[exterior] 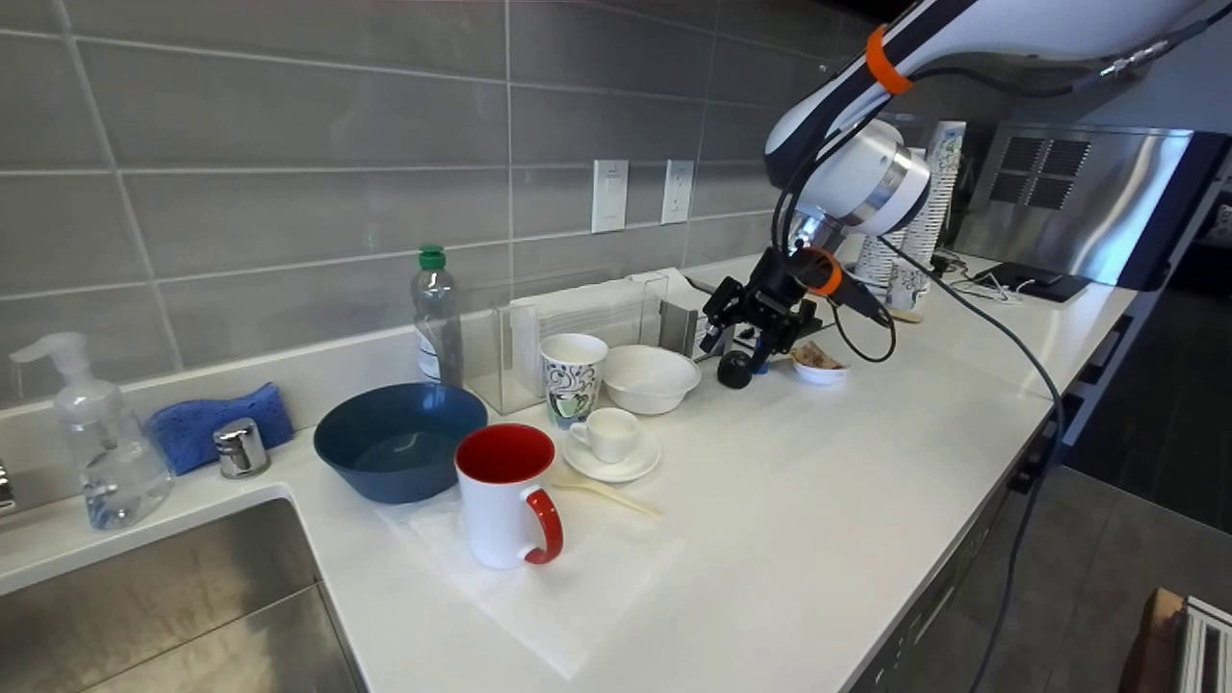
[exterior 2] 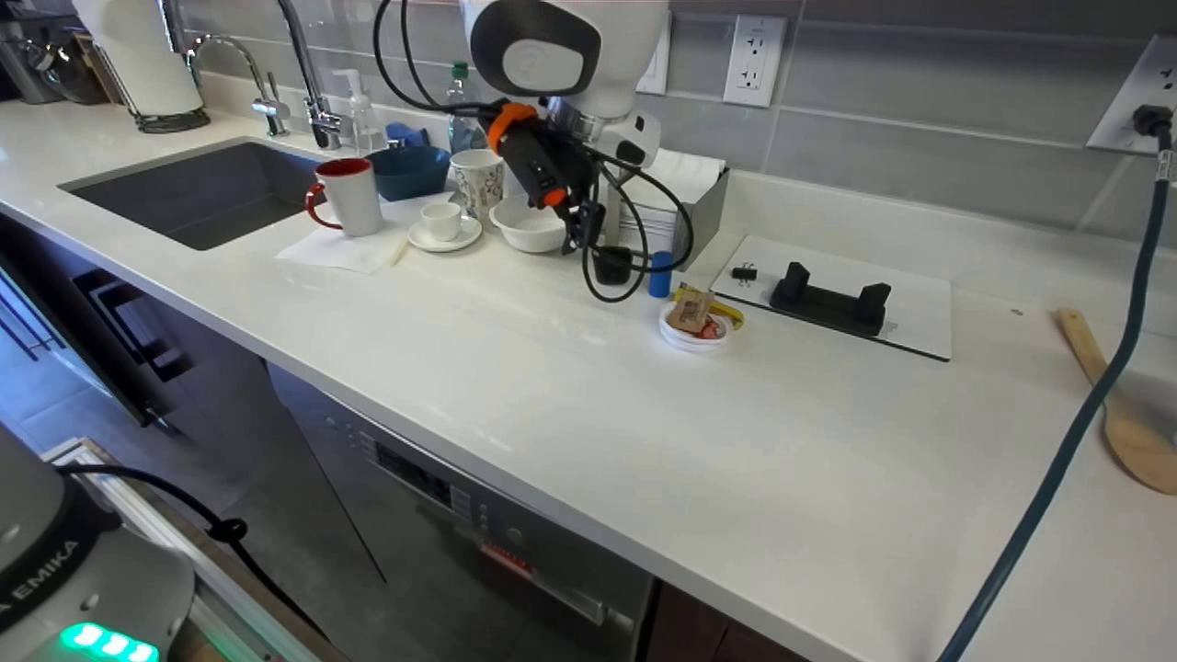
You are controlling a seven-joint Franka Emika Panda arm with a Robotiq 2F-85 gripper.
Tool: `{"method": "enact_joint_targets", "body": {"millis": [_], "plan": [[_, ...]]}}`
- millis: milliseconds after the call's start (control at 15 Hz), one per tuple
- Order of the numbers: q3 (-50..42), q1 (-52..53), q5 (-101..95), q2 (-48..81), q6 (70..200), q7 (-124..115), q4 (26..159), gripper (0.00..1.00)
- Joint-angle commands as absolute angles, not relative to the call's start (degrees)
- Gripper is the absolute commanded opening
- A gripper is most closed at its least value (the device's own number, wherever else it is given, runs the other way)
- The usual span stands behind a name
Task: Move the white bowl forwards then move it to the right.
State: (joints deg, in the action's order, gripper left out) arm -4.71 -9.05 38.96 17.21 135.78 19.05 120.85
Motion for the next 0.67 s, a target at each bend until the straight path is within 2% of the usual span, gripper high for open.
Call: {"method": "enact_joint_targets", "body": {"millis": [0,200,267,600], "plan": [[-1.65,-10.58,43.96,21.19,138.79,21.53,117.62,1.00],[-0.32,-10.20,44.46,23.42,140.29,21.00,115.88,1.00],[0.11,-10.22,44.31,24.06,140.49,20.90,115.39,0.81],[1.29,-10.46,43.43,25.69,140.80,20.41,114.07,0.46]]}}
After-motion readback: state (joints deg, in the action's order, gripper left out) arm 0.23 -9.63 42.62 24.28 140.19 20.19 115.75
